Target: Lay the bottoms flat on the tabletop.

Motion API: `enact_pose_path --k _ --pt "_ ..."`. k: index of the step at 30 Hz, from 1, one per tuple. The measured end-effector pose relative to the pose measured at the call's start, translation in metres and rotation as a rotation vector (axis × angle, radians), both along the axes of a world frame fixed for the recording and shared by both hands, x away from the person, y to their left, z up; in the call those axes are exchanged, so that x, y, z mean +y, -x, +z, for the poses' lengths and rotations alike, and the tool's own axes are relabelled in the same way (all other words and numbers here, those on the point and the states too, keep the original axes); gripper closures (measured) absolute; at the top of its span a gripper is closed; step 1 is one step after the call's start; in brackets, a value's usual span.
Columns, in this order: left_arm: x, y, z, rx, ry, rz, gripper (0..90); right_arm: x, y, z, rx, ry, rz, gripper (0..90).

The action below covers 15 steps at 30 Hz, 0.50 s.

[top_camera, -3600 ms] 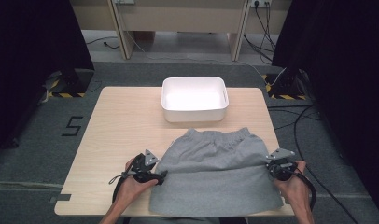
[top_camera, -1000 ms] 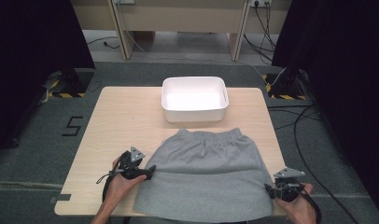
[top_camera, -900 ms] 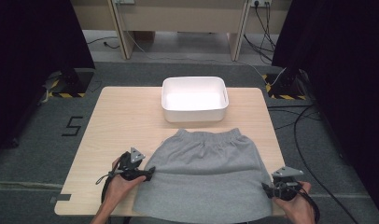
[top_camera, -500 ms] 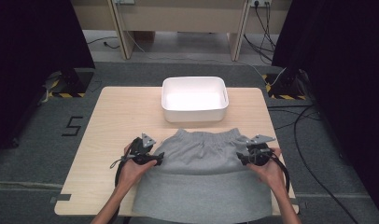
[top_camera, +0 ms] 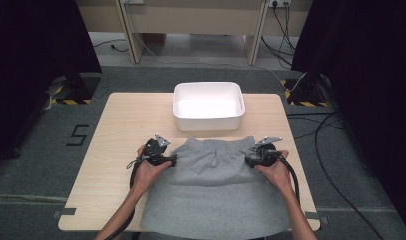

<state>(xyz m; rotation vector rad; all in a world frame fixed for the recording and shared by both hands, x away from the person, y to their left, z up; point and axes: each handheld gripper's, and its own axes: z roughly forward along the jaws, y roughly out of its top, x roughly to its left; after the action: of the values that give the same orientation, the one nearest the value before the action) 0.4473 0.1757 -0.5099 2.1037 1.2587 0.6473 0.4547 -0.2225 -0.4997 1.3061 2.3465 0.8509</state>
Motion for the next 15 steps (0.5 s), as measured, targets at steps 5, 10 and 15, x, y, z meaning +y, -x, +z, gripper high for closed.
enact_pose_path --k 5,10,15 --pt "0.016 0.000 -0.001 -0.004 0.001 0.031 18.9 0.015 -0.005 0.000 -0.002 0.006 0.008 40.5" --pt "0.027 -0.001 -0.001 -0.004 0.006 0.059 18.3 0.026 -0.012 0.000 0.007 0.005 0.002 40.1" --pt "0.036 -0.002 -0.001 -0.001 0.004 0.073 18.3 0.036 -0.015 0.000 0.009 0.009 0.008 40.1"
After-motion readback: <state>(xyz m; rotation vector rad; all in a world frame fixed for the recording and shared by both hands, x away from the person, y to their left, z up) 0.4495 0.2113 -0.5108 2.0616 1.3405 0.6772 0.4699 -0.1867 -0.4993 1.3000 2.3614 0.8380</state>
